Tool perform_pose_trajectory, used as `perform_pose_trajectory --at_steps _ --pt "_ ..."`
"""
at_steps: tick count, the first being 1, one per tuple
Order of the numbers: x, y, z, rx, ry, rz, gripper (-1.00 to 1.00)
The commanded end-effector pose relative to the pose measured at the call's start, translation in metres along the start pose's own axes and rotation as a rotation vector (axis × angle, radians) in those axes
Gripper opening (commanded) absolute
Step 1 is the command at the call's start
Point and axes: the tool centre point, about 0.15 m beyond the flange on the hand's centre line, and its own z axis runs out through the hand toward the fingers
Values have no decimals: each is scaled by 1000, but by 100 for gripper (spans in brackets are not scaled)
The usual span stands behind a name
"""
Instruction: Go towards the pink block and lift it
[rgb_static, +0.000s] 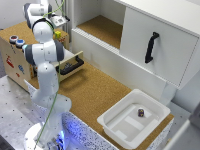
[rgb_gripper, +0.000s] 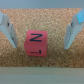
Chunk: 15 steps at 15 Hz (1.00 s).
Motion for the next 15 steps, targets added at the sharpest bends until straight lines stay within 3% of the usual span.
perform_pose_trajectory --at_steps 1,9,15 --pt "20 5 7 21 -109 30 -100" --pt "11 6 -7 9 -63 118 -100" --pt "-41 -10 -20 -7 -72 239 -100"
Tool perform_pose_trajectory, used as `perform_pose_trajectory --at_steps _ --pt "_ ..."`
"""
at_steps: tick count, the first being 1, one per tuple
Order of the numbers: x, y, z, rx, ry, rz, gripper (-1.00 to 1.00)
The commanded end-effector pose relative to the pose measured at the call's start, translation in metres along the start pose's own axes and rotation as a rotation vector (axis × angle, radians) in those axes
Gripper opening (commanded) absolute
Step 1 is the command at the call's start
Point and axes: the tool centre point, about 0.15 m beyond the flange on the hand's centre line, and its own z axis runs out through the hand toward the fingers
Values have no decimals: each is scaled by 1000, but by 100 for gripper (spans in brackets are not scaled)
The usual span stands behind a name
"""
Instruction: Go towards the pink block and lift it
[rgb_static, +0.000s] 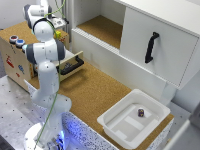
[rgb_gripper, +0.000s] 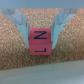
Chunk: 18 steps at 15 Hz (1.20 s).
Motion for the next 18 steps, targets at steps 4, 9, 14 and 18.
perform_pose_trajectory --at_steps 4,9,14,18 --pt "-91 -26 -3 6 -96 148 -100" --pt "-133 -46 19 -6 -83 209 -100" --pt "-154 -71 59 17 -50 229 -100" --pt "-140 -74 75 -1 -16 199 -100"
